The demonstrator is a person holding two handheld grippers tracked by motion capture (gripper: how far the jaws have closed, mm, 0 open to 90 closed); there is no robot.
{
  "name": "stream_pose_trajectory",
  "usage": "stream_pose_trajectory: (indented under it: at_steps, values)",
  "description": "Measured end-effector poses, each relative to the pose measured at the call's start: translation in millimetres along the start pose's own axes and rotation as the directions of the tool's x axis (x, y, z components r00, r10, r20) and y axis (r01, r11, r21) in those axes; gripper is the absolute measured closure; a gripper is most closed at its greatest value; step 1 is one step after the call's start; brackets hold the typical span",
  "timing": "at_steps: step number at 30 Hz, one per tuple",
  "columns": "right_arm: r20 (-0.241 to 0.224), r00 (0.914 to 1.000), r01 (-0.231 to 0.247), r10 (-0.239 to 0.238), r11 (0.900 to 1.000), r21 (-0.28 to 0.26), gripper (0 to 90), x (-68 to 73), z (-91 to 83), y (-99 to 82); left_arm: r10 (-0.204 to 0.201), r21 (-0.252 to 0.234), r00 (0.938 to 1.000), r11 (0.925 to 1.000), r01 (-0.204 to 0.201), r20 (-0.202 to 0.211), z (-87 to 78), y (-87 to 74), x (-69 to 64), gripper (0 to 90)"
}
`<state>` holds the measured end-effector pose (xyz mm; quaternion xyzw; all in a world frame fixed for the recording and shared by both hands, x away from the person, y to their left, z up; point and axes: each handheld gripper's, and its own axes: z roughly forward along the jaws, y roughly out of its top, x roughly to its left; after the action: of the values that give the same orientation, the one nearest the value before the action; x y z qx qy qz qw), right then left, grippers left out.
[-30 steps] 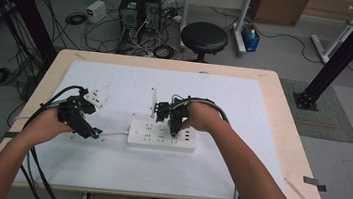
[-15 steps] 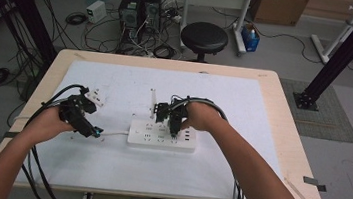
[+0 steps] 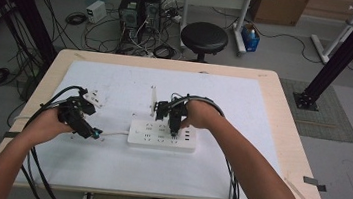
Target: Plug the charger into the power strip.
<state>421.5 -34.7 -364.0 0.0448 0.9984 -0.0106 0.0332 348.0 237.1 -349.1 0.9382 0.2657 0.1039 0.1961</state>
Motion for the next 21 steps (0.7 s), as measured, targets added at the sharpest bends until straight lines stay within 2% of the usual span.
stream_pose_trajectory:
  at_steps: [1,2,3,4,6,7,8,11,13,15,17,19,21]
  values:
    - [-0.027,0.9994,-0.024,0.024,0.9997,-0.005,62.1,-3.6,0.0,-1.3,0.005,0.005,1.0000,1.0000,-0.005,0.000,0.4,-0.7,0.4,22.0]
    - [-0.035,0.9990,-0.027,0.027,0.9996,-0.004,62.1,-4.6,0.3,-0.8,0.003,0.005,1.0000,1.0000,-0.003,0.001,1.1,-1.5,1.1,22.0]
    - [-0.023,0.9996,-0.017,0.017,0.9998,0.007,62.1,-3.2,1.1,0.9,-0.005,0.003,1.0000,1.0000,0.005,0.004,2.0,-2.6,2.0,22.0]
    - [0.016,0.9996,0.022,-0.023,0.9993,0.029,62.2,2.8,4.2,4.4,-0.008,0.002,1.0000,1.0000,0.008,0.004,2.5,-3.5,2.9,22.0]
    - [0.099,0.9915,0.077,-0.084,0.9946,0.070,62.3,15.7,5.3,7.6,-0.019,-0.005,0.9998,0.9998,0.019,0.005,2.9,-4.7,3.8,22.0]
    - [0.100,0.9925,0.064,-0.070,0.9962,0.059,62.2,16.3,5.8,6.4,-0.012,-0.002,0.9999,0.9999,0.012,0.005,2.5,-4.9,4.6,22.0]
    - [0.095,0.9936,0.056,-0.060,0.9973,0.047,62.1,15.1,5.8,5.0,-0.021,-0.012,0.9998,0.9997,0.021,0.004,2.7,-5.2,3.8,22.0]
    - [0.087,0.9952,0.040,-0.045,0.9977,0.054,62.0,14.1,6.3,6.2,-0.011,-0.007,0.9999,0.9999,0.011,0.007,2.7,-5.3,5.2,22.0]
    - [0.082,0.9955,0.041,-0.046,0.9971,0.064,62.0,13.0,7.3,7.9,-0.019,-0.016,0.9998,0.9997,0.019,0.008,3.3,-5.7,5.5,22.0]
    - [0.059,0.9978,0.028,-0.032,0.9973,0.068,62.1,9.2,9.4,8.7,-0.015,-0.012,0.9998,0.9998,0.015,0.008,3.4,-5.9,6.6,22.0]
    - [0.044,0.9984,0.032,-0.036,0.9950,0.095,62.2,6.8,13.5,12.4,-0.018,-0.012,0.9998,0.9998,0.018,0.008,3.7,-6.8,7.2,22.0]
    - [0.018,0.9998,0.007,-0.009,0.9962,0.087,62.2,3.5,13.5,11.3,-0.028,-0.021,0.9996,0.9994,0.028,0.009,3.5,-8.1,6.2,22.0]
    - [0.000,1.0000,0.002,-0.002,0.9973,0.073,62.1,0.8,13.9,9.7,-0.018,-0.015,0.9998,0.9997,0.018,0.010,2.1,-9.7,6.9,22.0]
